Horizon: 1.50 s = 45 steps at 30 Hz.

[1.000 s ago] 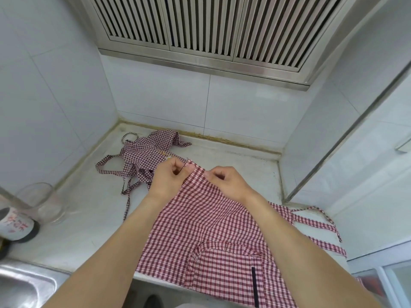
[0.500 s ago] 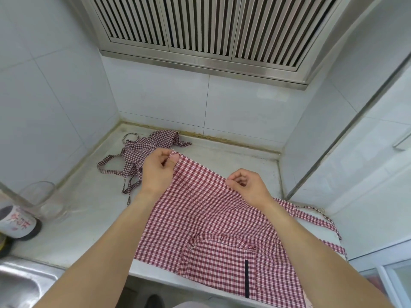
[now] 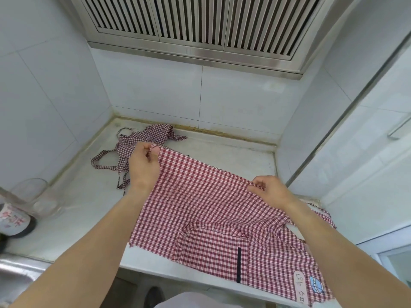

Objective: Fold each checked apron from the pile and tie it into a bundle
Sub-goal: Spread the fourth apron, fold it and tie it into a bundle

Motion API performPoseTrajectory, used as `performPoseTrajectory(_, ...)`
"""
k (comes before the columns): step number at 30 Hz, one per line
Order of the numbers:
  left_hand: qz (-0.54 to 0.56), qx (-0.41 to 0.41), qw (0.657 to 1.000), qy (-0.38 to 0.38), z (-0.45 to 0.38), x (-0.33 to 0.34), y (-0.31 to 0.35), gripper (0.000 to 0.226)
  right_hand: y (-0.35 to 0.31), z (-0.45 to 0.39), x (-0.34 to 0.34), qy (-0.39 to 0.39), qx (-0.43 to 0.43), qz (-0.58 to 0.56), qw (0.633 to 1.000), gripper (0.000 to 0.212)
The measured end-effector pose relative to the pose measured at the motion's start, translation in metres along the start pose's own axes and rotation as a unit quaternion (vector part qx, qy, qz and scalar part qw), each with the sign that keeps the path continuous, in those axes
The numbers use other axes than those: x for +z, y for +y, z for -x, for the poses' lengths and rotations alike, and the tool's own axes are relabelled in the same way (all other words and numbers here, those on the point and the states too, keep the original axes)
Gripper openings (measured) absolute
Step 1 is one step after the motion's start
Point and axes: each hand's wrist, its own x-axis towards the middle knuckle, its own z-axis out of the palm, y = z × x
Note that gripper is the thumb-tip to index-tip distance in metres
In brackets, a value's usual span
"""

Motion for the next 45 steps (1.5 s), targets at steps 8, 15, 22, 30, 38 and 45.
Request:
performPoseTrajectory(8, -0.144, 0.048, 0.983, -0.101, -0.008, -0.008, -0.007, 0.015, 0.018, 0.002, -0.013, -0.040, 0.074, -0.012, 0.996, 0.065)
performPoseTrajectory(15, -0.252, -0.108, 0.921, -0.277, -0.031, -0.023, -0.020, 0.038, 0.011, -0.003, -0.043, -0.316, 0.204, -0.055, 0.925, 0.044)
performPoseTrajectory(22, -0.125, -0.101, 0.979, -0.125, -0.037, -0.020, -0.042, 0.023, 0.023, -0.032, -0.022, -0.088, 0.140, -0.003, 0.986, 0.021)
performPoseTrajectory(30, -0.278, -0.011, 0.932, -0.232, 0.023, 0.035, -0.077, 0.040, 0.038, -0.041, 0.041, 0.010, 0.157, 0.050, 0.986, 0.017)
performPoseTrajectory(38, -0.462, -0.080, 0.725, -0.505, 0.117, 0.064, -0.117, 0.094, 0.054, -0.036, 0.072, 0.054, 0.225, 0.085, 0.969, 0.040)
performPoseTrajectory(45, -0.553, -0.205, 0.628, -0.508, 0.098, 0.063, -0.110, 0.104, 0.053, -0.037, 0.086, -0.033, 0.215, 0.055, 0.974, 0.031)
